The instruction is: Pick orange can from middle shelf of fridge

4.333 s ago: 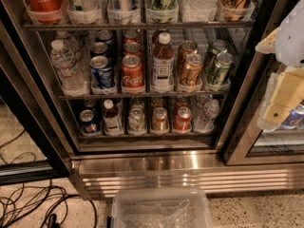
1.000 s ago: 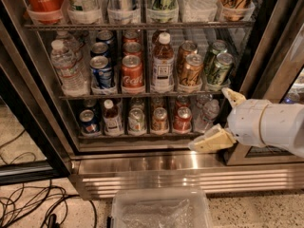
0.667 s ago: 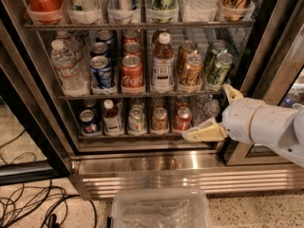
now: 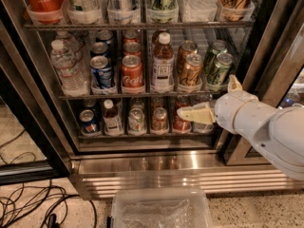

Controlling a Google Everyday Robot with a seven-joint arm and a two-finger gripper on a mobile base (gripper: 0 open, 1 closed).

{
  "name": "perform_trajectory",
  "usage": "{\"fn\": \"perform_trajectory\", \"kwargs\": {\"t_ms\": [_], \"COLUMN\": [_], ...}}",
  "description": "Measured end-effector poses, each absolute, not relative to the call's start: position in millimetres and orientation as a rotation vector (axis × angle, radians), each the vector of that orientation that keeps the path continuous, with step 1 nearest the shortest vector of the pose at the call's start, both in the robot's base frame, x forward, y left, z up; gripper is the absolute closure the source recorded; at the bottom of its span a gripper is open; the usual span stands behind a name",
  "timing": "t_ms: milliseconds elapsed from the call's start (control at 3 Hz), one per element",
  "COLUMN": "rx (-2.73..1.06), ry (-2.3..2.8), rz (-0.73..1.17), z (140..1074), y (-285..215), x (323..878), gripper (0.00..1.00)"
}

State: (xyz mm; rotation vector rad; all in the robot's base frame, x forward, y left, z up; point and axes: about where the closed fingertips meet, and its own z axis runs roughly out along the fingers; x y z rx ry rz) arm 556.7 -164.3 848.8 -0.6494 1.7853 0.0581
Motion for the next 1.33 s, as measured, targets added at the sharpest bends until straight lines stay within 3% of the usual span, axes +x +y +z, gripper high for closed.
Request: {"fn": "perform_trajectory", "kwargs": {"t_ms": [1333], "rx": [-0.498], "ry": [1.746], "rz": [-0.042], "z": [860.3], "y": [-177.5], "x": [581.9], "gripper": [0.00]}}
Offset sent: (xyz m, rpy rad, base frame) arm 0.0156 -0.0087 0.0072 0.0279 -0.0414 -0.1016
